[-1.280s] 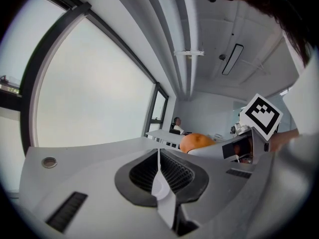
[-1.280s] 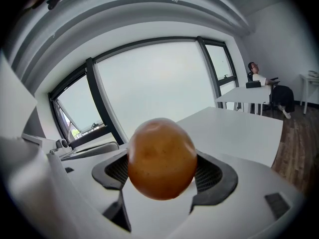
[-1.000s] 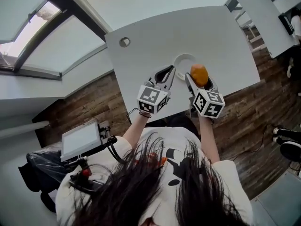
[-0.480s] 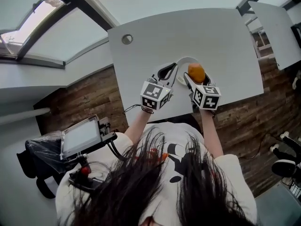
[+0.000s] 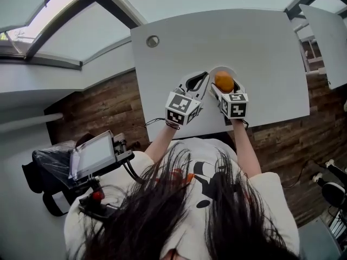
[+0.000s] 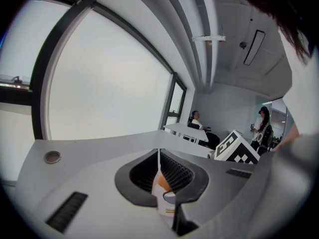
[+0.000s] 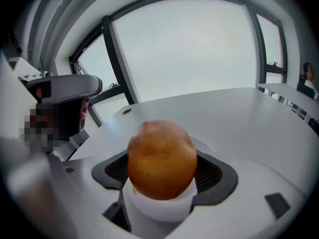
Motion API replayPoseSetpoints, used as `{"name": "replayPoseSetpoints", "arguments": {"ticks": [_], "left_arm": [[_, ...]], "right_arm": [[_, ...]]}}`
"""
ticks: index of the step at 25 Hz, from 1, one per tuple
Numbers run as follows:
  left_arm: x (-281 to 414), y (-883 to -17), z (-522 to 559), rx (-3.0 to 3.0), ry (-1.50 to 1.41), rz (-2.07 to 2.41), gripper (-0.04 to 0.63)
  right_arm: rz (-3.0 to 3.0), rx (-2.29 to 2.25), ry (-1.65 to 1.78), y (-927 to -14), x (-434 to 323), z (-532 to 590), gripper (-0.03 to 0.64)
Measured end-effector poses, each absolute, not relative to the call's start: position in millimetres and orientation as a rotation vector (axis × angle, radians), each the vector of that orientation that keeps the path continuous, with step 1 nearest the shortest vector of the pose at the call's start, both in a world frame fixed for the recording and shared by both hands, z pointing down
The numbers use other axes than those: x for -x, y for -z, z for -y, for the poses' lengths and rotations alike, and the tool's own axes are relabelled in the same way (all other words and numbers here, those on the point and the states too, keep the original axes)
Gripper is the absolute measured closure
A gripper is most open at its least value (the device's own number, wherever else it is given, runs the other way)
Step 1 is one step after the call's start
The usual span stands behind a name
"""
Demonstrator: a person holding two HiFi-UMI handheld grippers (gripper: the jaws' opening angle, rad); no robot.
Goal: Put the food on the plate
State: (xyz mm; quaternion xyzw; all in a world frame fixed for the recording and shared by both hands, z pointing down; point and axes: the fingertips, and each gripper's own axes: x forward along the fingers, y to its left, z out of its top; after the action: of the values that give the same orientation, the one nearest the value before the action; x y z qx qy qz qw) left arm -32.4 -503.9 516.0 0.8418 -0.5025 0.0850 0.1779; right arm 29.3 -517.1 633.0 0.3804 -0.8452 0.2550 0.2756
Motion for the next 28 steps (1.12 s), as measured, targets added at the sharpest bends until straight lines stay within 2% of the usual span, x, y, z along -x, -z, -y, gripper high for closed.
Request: {"name": "replayPoseSetpoints", "arguments": {"ticks": [16, 28], "left_arm": [[39.2, -519.1, 505.2, -2.355, -0.254, 1.453, 0.589], [46.0, -519.3, 509.7, -2.337, -0.247, 1.480, 0.589]], "right_arm": [[2.165, -0.931, -0.503, -659.7, -26.3, 515.2, 0.238], [2.151, -0.944, -0.496, -656.7, -26.9, 516.1, 0.236]]}}
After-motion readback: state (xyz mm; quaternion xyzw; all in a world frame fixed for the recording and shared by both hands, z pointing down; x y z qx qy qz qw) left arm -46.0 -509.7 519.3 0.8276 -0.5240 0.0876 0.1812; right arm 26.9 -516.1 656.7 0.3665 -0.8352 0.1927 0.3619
